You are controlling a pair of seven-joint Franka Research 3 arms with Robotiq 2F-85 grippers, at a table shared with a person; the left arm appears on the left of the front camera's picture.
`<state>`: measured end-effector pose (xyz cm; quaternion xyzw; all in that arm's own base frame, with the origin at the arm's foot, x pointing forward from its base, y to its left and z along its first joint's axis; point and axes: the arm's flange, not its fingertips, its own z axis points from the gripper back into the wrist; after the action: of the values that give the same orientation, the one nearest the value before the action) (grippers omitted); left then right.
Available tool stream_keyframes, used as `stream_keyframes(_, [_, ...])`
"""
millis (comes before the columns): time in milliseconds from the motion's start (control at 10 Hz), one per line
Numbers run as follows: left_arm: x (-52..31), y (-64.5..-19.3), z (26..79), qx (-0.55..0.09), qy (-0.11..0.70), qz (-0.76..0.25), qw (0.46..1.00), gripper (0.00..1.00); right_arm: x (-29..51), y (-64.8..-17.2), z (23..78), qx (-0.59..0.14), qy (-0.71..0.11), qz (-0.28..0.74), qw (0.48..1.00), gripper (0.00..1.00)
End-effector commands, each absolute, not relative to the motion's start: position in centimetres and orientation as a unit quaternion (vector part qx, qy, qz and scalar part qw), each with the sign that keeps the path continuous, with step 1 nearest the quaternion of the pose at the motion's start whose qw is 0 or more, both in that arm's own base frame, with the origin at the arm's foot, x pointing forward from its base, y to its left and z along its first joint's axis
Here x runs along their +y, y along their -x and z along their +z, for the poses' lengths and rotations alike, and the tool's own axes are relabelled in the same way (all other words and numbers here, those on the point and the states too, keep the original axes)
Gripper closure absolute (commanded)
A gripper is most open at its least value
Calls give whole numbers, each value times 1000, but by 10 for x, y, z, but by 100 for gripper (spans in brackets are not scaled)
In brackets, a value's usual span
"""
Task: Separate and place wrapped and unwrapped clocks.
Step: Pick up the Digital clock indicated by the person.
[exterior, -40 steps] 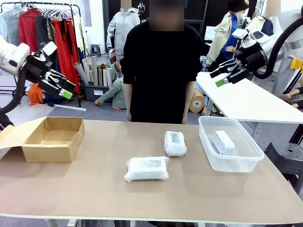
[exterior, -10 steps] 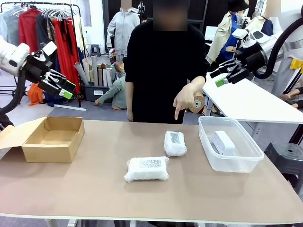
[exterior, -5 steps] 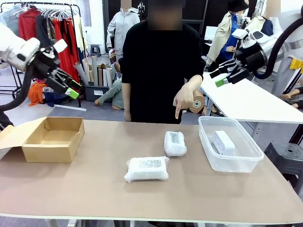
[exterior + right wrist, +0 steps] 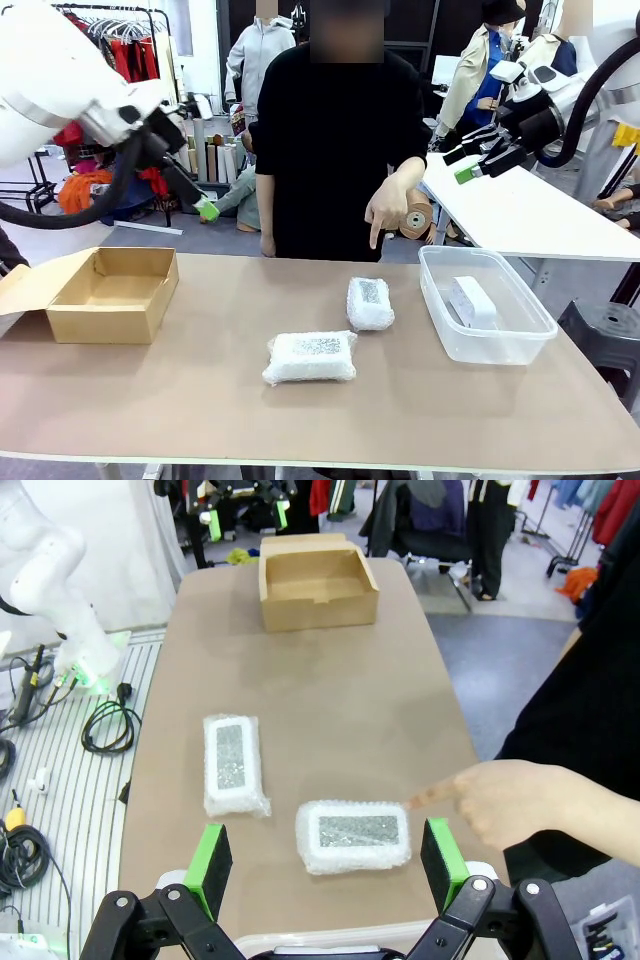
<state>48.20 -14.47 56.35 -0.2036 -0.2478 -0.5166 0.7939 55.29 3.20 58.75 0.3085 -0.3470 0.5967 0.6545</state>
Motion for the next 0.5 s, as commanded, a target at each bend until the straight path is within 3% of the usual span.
stream_keyframes(0, [-172, -475, 556, -244, 179, -498, 813, 0, 31, -552, 588, -351, -305, 600, 651, 0])
stream_keyframes(400, [-218, -467, 536, -245, 153, -544, 788, 0, 31, -552, 588, -351, -305, 600, 651, 0])
